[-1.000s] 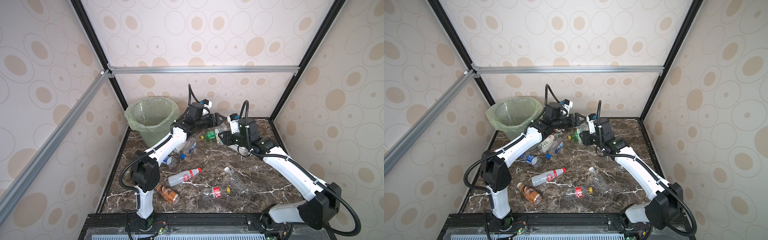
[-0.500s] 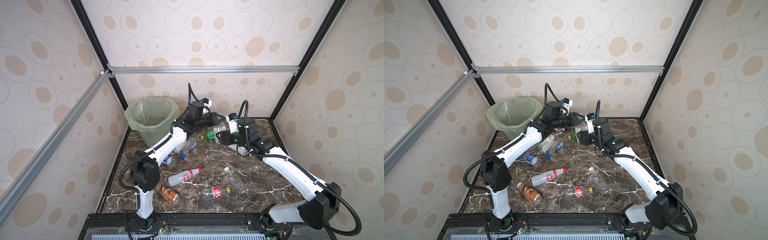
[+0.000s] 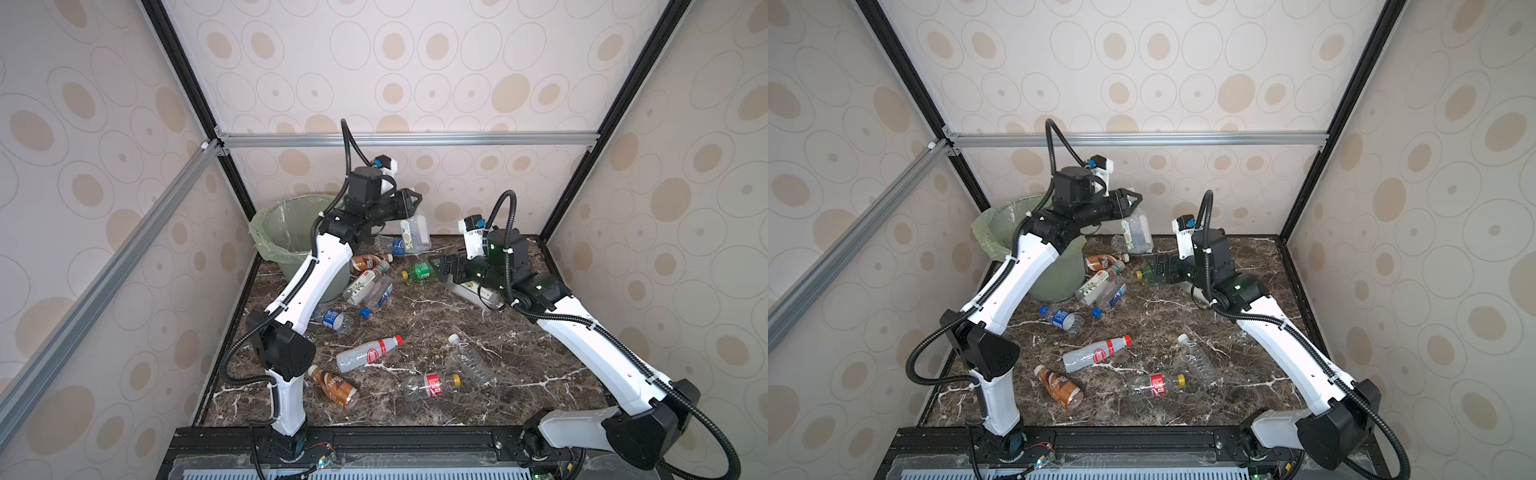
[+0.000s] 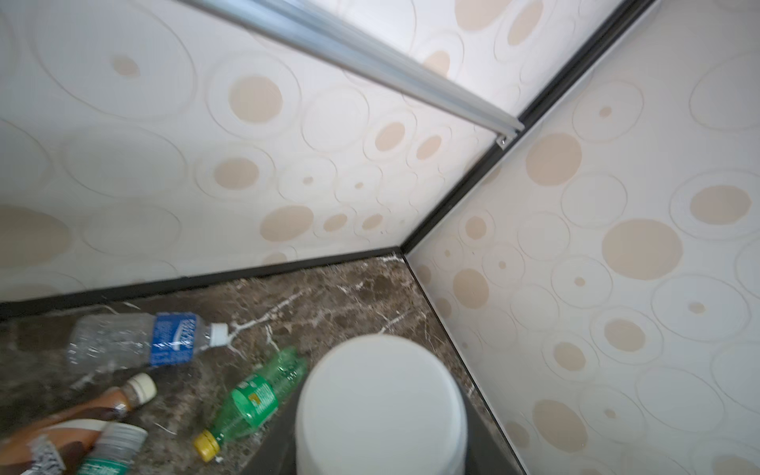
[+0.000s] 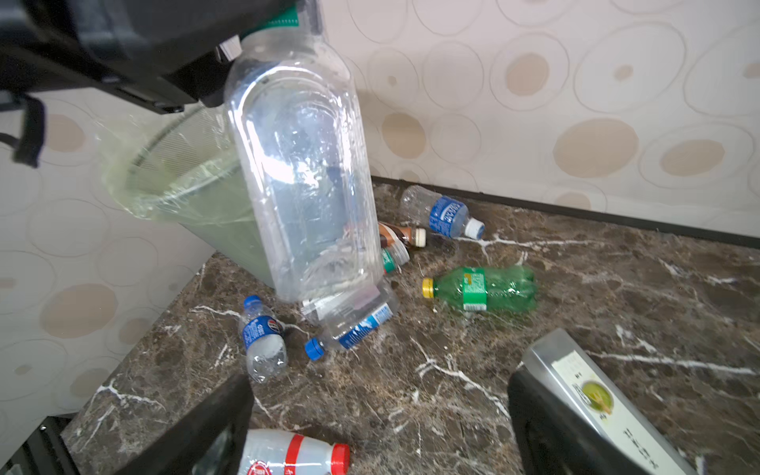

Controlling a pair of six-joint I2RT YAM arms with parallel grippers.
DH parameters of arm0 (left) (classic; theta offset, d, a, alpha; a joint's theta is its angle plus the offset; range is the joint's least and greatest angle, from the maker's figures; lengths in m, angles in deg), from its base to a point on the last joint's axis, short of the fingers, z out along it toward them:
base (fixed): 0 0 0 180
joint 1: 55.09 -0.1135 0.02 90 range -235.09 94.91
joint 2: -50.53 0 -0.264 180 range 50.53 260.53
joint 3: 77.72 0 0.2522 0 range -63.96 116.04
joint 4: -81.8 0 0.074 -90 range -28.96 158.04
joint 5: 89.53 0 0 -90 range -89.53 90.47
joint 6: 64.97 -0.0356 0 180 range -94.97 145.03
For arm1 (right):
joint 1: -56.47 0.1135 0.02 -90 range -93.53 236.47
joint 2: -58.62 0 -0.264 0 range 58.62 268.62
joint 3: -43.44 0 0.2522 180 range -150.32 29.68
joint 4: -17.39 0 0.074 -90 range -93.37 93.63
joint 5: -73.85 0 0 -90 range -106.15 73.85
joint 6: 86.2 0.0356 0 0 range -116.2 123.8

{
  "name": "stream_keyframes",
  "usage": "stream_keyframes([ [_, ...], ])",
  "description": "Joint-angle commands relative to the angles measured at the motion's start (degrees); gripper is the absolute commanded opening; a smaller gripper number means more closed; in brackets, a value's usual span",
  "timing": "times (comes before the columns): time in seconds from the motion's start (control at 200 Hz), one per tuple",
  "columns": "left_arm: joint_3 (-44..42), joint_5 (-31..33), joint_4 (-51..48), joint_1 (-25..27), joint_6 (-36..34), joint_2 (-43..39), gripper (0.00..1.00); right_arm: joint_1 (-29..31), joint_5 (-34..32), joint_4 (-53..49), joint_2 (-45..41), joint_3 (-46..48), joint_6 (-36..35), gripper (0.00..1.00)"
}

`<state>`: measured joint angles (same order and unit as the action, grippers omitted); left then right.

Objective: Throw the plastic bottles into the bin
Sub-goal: 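Carry the clear bottle over the wastebasket with the right gripper while the left gripper rises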

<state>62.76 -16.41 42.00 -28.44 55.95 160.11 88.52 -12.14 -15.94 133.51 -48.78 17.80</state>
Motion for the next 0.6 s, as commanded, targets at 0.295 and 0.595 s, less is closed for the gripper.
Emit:
stream_keyframes([
  [0.295, -1.99, 21.23, 4.49, -7.64, -18.76, -13.70, 0.31, 10.94, -0.32, 3.99, 9.31, -13.88, -6.46, 0.99],
  [0.595, -18.63, 31.52, 23.98, -8.01, -32.44, -28.58, 0.34, 12.52, 0.29, 4.46, 13.56, -17.28, -6.19, 0.99],
])
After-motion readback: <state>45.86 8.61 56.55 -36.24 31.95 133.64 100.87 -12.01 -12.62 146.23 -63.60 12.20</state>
